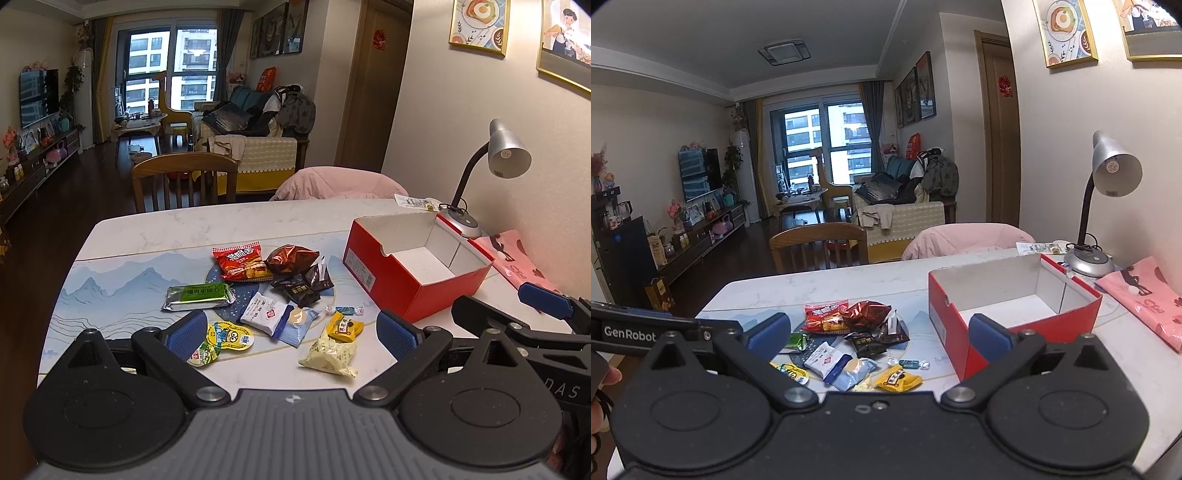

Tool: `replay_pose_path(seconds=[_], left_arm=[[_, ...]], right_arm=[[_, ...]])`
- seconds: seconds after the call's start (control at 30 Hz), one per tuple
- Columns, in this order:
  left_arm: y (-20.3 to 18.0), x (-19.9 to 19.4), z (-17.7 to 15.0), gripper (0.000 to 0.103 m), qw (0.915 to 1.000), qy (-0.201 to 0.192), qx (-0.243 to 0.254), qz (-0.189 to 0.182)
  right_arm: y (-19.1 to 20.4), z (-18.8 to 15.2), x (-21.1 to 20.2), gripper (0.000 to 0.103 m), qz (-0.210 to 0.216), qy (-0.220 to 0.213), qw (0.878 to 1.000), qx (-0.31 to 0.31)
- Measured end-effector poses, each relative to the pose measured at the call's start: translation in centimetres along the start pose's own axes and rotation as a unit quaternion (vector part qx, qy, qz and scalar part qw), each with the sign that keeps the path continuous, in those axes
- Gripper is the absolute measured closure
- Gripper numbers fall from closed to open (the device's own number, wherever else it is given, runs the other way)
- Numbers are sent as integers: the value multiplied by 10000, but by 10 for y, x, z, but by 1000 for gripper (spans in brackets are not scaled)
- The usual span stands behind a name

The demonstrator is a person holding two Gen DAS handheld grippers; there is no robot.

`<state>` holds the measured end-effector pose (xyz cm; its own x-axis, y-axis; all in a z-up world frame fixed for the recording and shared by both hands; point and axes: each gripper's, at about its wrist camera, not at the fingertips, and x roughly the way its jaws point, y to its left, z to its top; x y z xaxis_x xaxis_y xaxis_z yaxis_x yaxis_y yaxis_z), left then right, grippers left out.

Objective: Organize snacks

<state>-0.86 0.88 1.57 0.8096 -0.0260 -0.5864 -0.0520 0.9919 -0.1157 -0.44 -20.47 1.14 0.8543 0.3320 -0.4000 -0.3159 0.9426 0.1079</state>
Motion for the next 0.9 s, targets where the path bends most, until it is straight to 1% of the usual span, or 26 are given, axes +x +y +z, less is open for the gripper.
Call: replay_pose_path(seconds=[0.63, 0.9], left_arm=[[1, -1, 0, 4, 10000, -1, 6, -12], [1, -2, 2, 4, 10000, -31, 29, -24]], right_arm=[[0, 0, 1, 0, -28, 20, 10000, -1], [2, 2, 0, 0, -82, -34, 10000, -34]])
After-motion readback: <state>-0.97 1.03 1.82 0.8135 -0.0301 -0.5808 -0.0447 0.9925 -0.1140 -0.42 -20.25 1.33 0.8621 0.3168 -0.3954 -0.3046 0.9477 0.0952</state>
